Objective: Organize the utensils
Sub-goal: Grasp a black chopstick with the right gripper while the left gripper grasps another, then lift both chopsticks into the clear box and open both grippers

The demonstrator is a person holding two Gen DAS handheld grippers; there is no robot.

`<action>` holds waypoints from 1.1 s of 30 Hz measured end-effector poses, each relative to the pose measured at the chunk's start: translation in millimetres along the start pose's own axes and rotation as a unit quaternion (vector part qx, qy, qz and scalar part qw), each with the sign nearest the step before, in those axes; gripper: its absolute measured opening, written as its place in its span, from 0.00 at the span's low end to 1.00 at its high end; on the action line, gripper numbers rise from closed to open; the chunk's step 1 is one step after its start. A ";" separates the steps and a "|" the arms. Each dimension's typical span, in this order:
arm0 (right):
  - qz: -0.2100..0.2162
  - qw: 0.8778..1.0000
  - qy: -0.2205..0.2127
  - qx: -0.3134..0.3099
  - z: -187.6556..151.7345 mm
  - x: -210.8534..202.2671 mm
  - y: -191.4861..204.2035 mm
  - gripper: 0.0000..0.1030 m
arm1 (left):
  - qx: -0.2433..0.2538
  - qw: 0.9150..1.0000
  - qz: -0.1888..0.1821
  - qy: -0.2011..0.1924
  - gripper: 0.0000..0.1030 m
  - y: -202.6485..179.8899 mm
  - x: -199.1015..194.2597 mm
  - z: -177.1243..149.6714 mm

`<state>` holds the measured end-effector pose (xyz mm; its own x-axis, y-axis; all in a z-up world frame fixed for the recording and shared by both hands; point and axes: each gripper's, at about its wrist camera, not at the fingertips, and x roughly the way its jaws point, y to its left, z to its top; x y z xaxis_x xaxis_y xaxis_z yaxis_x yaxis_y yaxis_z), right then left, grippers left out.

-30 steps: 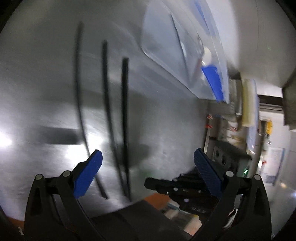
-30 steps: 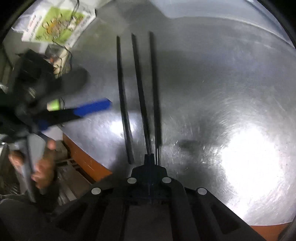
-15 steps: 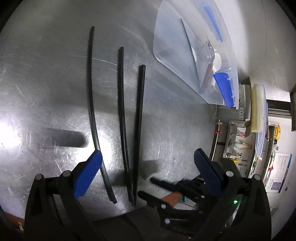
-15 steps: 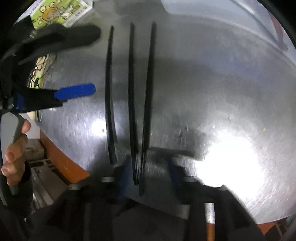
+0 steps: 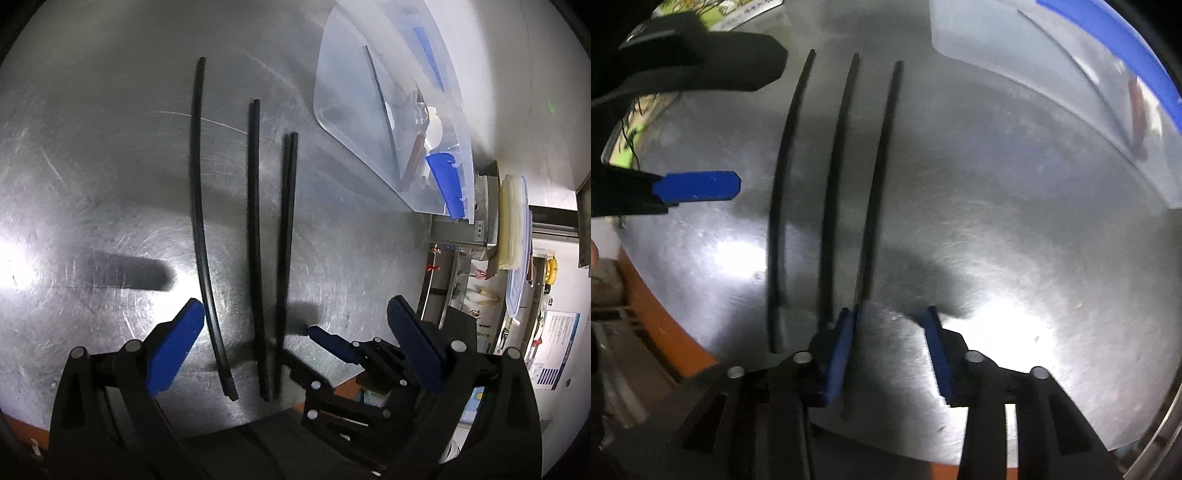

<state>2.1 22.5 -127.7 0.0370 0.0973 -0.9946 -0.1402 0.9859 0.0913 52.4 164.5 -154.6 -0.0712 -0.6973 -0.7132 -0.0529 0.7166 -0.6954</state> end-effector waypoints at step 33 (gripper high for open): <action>0.185 0.981 -0.022 0.061 -26.5 -50.0 -54.9 0.06 | -0.052 0.990 -0.128 0.040 0.32 2.7 51.5 -18.3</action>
<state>-18.3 -40.0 -84.3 0.0492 0.4546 -0.8893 -0.0329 0.8907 0.4535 30.3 130.7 -191.6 -0.1201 -0.8565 -0.5019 -0.1816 0.5160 -0.8371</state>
